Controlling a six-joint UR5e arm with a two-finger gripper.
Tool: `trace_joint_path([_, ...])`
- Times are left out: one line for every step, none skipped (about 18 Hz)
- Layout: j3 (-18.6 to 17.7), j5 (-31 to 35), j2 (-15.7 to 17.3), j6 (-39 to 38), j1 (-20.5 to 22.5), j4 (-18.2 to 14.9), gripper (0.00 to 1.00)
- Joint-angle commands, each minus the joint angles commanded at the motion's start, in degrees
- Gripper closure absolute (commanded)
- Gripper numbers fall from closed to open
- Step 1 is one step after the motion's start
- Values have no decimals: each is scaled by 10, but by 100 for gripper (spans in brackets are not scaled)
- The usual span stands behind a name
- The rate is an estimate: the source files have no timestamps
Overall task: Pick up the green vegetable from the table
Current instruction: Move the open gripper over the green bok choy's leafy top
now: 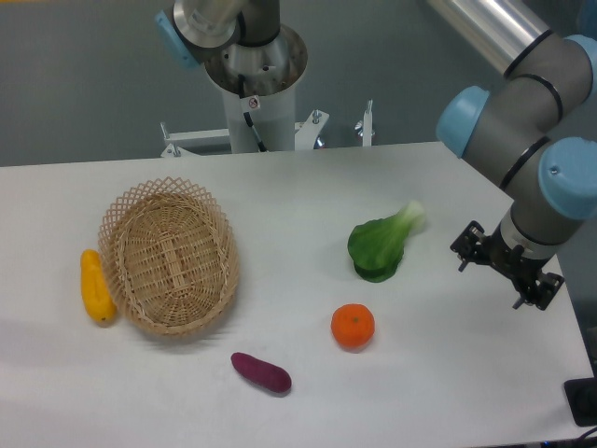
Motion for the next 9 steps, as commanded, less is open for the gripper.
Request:
trace_joint_path([-20, -4, 11, 4, -1, 1, 0])
trace_joint_path([-44, -8, 24, 7, -1, 3, 0])
trace_joint_path([-66, -8, 33, 8, -1, 9, 0])
trace_joint_path([-83, -8, 40, 8, 0, 11, 0])
trace_joint_path([-92, -8, 46, 9, 0, 11, 0])
trace_joint_path([-99, -4, 49, 15, 0, 11, 0])
trace_joint_path([-107, -3, 51, 25, 1, 11, 0])
trace_joint_path([-117, -2, 54, 34, 0, 11, 0])
trace_joint_path([-130, 1, 55, 41, 1, 12, 0])
